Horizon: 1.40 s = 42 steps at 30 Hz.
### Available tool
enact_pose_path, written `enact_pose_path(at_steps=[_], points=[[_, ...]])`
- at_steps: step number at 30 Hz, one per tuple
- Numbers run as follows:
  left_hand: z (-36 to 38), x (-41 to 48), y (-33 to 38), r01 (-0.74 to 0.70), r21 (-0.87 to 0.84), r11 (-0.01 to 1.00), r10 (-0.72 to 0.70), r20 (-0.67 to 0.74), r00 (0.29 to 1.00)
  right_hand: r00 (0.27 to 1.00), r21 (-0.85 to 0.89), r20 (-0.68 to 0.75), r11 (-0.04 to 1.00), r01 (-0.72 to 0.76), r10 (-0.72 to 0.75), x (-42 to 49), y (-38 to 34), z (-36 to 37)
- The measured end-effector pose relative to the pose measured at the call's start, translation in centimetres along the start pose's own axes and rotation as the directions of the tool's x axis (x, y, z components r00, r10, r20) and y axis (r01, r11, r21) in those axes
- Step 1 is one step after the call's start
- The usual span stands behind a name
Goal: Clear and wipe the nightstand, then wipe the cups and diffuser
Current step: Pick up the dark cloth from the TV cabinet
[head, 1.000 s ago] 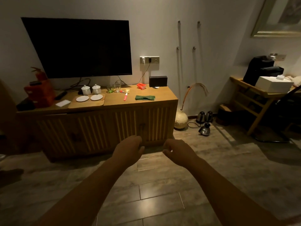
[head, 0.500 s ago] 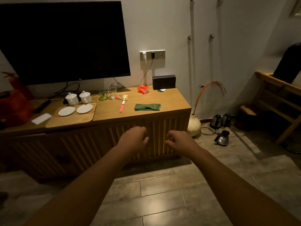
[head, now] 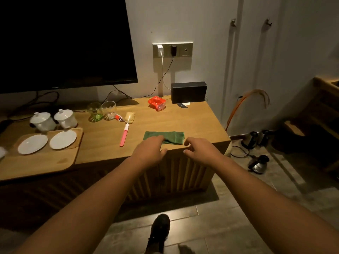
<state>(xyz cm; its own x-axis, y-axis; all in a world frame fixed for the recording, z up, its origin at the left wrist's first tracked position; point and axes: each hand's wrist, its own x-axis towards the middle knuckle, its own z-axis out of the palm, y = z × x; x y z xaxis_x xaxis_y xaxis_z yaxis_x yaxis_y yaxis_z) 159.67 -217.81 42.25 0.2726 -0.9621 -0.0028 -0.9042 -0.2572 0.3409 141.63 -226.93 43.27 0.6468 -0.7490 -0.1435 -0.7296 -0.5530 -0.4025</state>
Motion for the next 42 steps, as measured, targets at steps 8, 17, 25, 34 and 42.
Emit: enact_pose_path(at_steps=[8, 17, 25, 34, 42], points=[[5.8, 15.1, -7.1, -0.075, -0.063, 0.995, 0.087, 0.217, 0.972, 0.977, -0.006, 0.161, 0.990, -0.140, 0.139, 14.4, 1.1, 5.8], [10.8, 22.4, -12.3, -0.028, 0.007, 1.000, 0.022, 0.407, 0.913, 0.967, -0.072, 0.185, 0.984, -0.165, 0.175, 23.1, 3.5, 11.2], [14.5, 23.1, -12.7, -0.083, 0.121, 0.989, 0.042, 0.309, 0.950, 0.968, -0.190, 0.086, 0.958, -0.214, 0.234, 25.2, 3.9, 13.9], [15.3, 19.9, -6.8, -0.407, -0.008, 0.913, 0.374, 0.414, 0.830, 0.893, 0.005, 0.158, 0.904, -0.428, 0.422, 15.6, 7.1, 12.0], [16.5, 8.0, 12.4, -0.817, -0.234, 0.527, 0.752, 0.577, 0.319, 0.621, 0.214, 0.081, 0.595, -0.775, 0.780, -11.6, 11.4, 10.4]])
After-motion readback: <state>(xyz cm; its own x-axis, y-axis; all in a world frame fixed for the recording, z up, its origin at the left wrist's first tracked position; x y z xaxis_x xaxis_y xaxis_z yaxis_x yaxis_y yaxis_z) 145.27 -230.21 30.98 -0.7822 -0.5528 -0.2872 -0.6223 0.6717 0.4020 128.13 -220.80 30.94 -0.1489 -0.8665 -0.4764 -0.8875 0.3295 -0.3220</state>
